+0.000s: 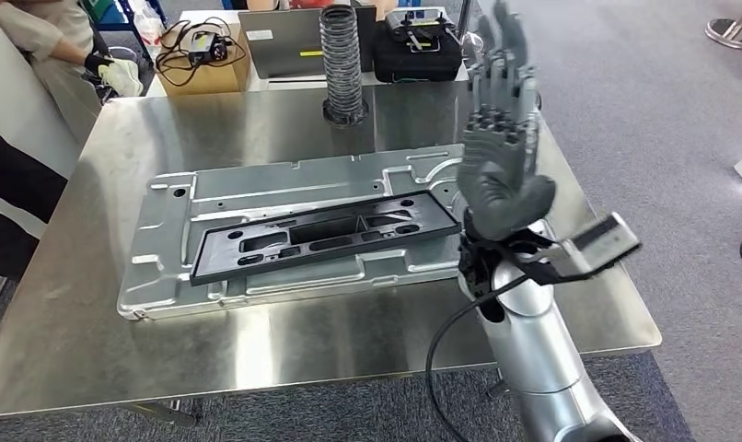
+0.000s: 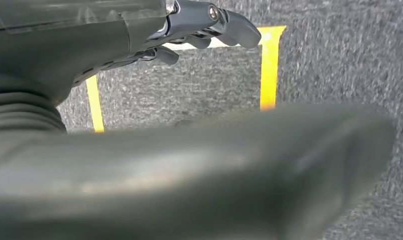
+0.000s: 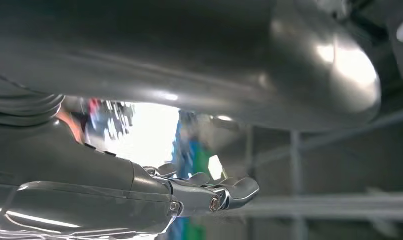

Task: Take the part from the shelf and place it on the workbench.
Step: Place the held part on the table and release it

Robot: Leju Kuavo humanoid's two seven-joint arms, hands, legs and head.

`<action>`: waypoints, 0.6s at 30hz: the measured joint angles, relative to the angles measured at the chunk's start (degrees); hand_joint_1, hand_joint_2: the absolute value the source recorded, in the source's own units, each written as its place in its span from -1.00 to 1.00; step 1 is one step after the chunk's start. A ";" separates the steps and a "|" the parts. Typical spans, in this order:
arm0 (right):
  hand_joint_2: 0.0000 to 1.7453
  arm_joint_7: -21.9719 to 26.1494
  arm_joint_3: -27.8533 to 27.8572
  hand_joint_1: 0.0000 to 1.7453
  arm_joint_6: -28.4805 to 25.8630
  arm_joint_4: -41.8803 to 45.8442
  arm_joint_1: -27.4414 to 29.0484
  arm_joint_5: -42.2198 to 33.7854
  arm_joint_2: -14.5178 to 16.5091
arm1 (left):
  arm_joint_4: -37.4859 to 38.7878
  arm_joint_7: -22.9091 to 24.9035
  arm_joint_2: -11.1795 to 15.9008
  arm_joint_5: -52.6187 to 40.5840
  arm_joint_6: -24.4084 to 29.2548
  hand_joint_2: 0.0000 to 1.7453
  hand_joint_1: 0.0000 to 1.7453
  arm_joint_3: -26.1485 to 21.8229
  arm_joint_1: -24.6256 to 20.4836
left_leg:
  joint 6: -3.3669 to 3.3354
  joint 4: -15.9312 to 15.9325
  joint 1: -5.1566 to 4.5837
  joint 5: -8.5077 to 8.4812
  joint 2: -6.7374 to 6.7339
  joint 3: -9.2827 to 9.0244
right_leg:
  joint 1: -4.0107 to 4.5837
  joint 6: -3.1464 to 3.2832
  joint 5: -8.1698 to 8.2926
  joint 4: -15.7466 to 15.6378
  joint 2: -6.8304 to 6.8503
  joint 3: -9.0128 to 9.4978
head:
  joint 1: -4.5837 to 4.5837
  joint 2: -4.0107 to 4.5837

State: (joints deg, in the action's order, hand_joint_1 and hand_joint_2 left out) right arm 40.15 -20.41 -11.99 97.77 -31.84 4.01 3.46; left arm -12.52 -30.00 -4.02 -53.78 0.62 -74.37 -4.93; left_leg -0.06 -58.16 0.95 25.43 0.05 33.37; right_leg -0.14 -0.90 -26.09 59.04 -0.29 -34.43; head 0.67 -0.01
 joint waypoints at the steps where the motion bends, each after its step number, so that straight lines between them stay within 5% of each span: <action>1: -1.00 0.00 1.13 -1.00 -2.97 2.50 1.72 1.66 -0.92 | 0.00 0.03 -0.08 0.18 0.06 -1.00 -1.00 -0.11 -0.10 | -0.42 0.23 0.08 -0.29 -0.06 0.00 | -0.07 -0.34 -1.43 1.83 -0.01 -0.64 | -0.02 0.01; 4: -1.00 -0.03 5.57 -1.00 -10.76 8.51 9.19 4.14 -4.52 | 0.00 0.24 -0.26 0.76 0.32 -1.00 -1.00 -0.58 -0.17 | -1.06 0.35 0.06 -0.70 0.14 0.45 | -0.27 -1.00 -7.33 12.38 0.01 -4.79 | -0.19 0.01; 6: -1.00 -0.12 9.07 -1.00 -12.78 10.81 14.44 4.03 -6.80 | 0.00 0.42 -0.34 1.11 0.65 -1.00 -1.00 -1.00 0.09 | -1.15 0.20 -0.03 -0.91 0.18 0.93 | -0.32 -1.07 -7.87 14.79 0.02 -5.47 | -0.28 0.01; 11: -1.00 -0.19 17.60 -1.00 -13.58 14.83 25.34 2.51 -9.72 | 0.00 0.51 -0.37 1.55 1.06 -1.00 -1.00 -1.40 0.18 | -0.46 -0.25 -0.45 -1.61 0.16 1.75 | 0.07 -0.06 -2.04 -1.03 0.18 3.74 | -0.30 -0.01; 15: -1.00 -0.19 20.88 -1.00 -15.32 16.28 31.01 3.50 -10.24 | -0.01 0.49 -0.22 2.97 1.04 -1.00 -1.00 -1.45 0.20 | 0.84 -0.54 -0.54 -1.46 0.14 2.07 | -0.03 1.02 -0.62 -1.80 0.23 3.24 | -0.27 0.01; 18: -1.00 -0.24 22.91 -1.00 -15.04 16.31 33.70 4.27 -10.04 | -0.02 0.43 -0.07 3.37 1.01 -1.00 -1.00 -1.43 0.30 | 1.57 -7.87 -0.40 5.29 0.13 4.64 | -0.32 1.81 0.91 -2.05 0.43 1.59 | 0.02 0.01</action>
State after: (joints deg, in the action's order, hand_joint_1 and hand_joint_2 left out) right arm 39.91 2.50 -27.03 114.08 1.85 8.28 -6.58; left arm -12.55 -29.57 -4.08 -50.41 1.63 -75.79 -4.63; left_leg 1.51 -66.03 0.55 30.71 0.18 38.02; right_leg -0.46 0.90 -25.18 56.99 0.15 -32.84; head 0.68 0.00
